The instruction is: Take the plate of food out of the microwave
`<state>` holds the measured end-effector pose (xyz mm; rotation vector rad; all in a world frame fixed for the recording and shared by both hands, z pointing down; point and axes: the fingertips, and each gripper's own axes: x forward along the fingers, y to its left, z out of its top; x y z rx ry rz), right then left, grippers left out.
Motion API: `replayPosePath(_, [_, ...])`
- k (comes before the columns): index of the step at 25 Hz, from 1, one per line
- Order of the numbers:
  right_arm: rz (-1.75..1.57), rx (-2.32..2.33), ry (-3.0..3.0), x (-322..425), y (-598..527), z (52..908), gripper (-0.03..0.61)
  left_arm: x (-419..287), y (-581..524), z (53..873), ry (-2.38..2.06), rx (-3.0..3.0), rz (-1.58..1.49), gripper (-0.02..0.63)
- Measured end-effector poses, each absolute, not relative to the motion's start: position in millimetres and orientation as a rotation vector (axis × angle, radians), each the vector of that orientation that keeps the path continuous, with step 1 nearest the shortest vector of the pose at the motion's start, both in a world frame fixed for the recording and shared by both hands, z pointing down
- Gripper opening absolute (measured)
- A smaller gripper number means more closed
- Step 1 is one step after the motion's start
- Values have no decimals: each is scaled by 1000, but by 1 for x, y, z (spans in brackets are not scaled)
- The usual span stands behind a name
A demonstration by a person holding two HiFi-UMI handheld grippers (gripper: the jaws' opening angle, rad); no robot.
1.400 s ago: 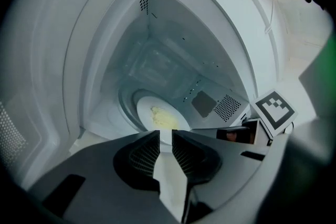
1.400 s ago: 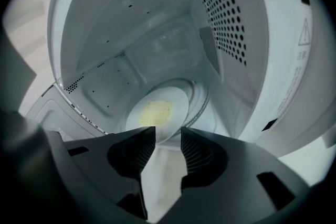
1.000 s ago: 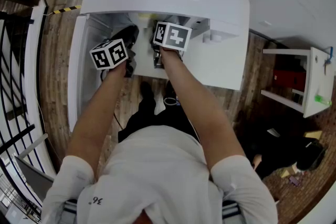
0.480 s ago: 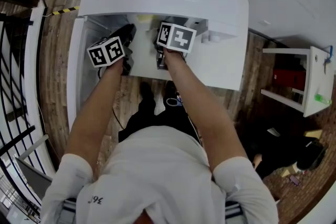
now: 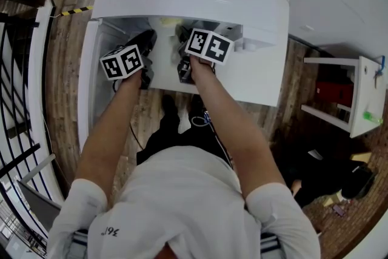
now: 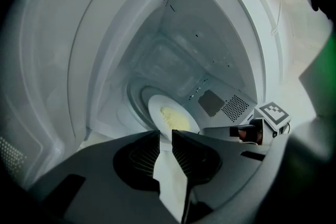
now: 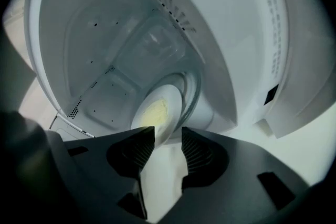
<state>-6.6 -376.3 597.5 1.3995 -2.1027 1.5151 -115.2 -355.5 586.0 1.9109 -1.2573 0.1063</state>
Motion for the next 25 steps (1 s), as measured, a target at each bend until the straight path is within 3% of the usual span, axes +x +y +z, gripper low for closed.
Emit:
replayPosePath(5, [1485, 1399, -2067, -8, -382, 602, 136, -110, -354, 584, -1235, 1925, 108, 55])
replayPosePath(16, [1571, 1414, -2090, 1, -379, 588, 56, -110, -356, 583, -1173, 1935, 74, 55])
replayPosePath(25, [1707, 1447, -2067, 15, -377, 588, 41, -101, -347, 590, -1072, 1926, 64, 55])
